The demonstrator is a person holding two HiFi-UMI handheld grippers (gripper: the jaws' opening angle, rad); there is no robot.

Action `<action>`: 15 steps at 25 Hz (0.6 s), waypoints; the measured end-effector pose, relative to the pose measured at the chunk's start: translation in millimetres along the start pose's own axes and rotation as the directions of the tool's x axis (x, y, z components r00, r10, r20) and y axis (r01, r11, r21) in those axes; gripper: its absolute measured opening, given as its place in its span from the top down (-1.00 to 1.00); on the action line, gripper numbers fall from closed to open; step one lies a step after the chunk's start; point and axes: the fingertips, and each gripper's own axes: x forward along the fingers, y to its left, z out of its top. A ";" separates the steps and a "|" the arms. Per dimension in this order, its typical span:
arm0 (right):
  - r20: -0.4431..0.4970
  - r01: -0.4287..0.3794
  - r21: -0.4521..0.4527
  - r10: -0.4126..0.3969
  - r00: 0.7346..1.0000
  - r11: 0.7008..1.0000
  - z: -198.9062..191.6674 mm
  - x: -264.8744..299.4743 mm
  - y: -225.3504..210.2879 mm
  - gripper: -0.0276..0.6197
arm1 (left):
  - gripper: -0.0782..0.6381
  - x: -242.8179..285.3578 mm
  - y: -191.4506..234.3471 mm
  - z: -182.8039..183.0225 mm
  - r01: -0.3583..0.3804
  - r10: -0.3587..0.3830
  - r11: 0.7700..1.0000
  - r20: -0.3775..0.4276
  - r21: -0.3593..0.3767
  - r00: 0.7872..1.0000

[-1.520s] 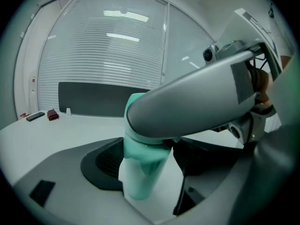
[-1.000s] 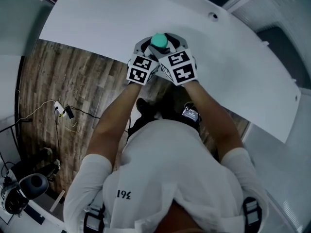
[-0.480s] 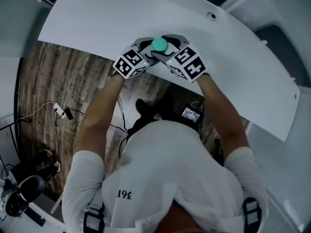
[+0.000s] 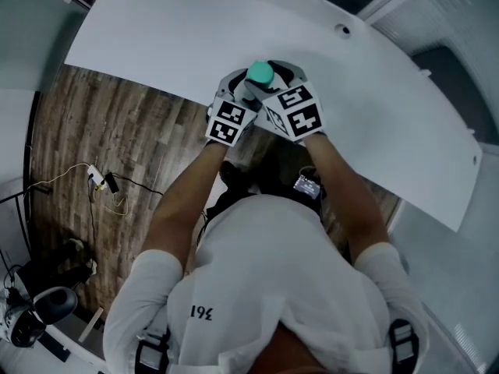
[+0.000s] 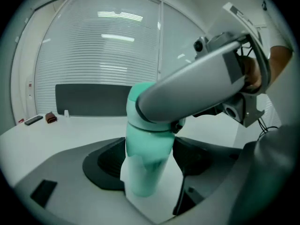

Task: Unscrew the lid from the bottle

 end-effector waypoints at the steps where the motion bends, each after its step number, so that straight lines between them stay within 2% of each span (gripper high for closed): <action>1: 0.006 0.016 0.013 -0.016 1.000 1.000 0.1 0.3 -0.1 0.01 | -0.14 2.4 0.7 -2.6 -0.023 0.023 1.000 -0.005 -0.011 1.000; 4: 0.013 0.053 0.033 -0.053 0.998 0.998 -0.4 1.6 -1.9 0.01 | -0.14 7.7 2.5 -4.6 -0.052 0.052 0.998 -0.007 -0.028 0.999; 7: 0.012 0.045 0.020 -0.045 0.999 0.999 -0.1 1.9 -0.7 0.01 | -0.13 6.8 2.6 -4.9 -0.019 0.018 1.000 -0.014 -0.015 1.000; 12: -0.011 -0.036 -0.068 0.035 0.999 0.997 -1.6 2.0 4.4 0.01 | -0.13 5.2 -1.2 -7.4 0.113 -0.111 0.993 -0.048 0.043 0.993; 15: -0.033 -0.097 -0.117 0.093 0.995 0.988 -4.3 -1.3 7.5 0.01 | -0.13 2.9 -8.6 -8.0 0.229 -0.223 0.970 -0.073 0.086 0.972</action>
